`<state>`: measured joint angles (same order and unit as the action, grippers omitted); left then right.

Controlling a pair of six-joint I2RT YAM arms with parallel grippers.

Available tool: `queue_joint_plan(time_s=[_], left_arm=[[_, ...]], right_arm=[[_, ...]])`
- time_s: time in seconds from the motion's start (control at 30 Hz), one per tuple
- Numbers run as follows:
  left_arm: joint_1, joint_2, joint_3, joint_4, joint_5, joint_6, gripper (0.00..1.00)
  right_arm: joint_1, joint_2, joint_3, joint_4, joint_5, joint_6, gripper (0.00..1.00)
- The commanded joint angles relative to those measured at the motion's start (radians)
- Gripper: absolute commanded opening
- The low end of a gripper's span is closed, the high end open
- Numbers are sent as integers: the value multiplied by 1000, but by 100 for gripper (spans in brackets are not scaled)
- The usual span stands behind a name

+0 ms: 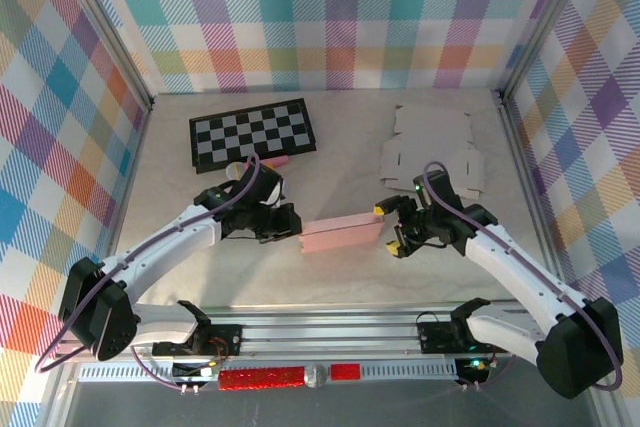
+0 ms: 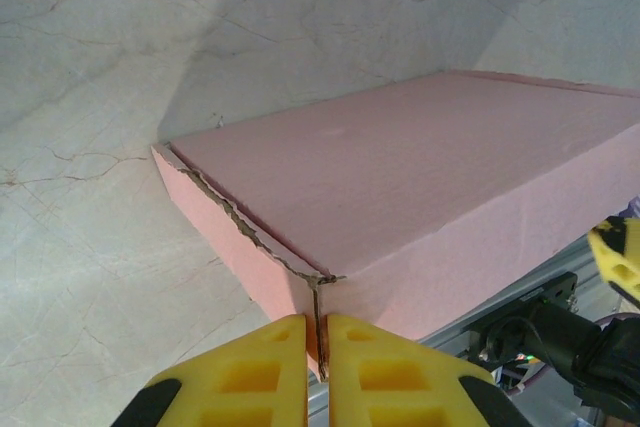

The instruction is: Fold the paper box

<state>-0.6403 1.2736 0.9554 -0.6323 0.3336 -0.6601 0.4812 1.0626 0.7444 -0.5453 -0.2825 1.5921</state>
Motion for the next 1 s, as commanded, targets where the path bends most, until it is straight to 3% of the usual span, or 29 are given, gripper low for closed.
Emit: queue_joint_plan(time_s=[0.0,0.17,0.3,0.5,0.7,0.87,0.97], left_arm=[[-17,3,-44,-78,-48,15,10],[-49,-12,-56,-76,-72,12,10],[-69,-34,-79,-71,-92,-5,10],[-83,-36,-79,-56,-103,-21,10],[-95,-33,-78,-68,-136,-22,10],[-98,-71,-85,-136,-255,-22,13],[-97,-111,-109,-155,-317,-25,14]], right_arm=[[9,27,-35,118,-21,102,80],[10,56,-57,238,-7,94,78],[11,51,-70,247,-24,73,73],[10,14,-112,248,-13,72,75],[10,89,-160,396,-44,50,64],[11,191,-175,522,-125,-8,51],[13,247,-178,596,-168,-69,50]])
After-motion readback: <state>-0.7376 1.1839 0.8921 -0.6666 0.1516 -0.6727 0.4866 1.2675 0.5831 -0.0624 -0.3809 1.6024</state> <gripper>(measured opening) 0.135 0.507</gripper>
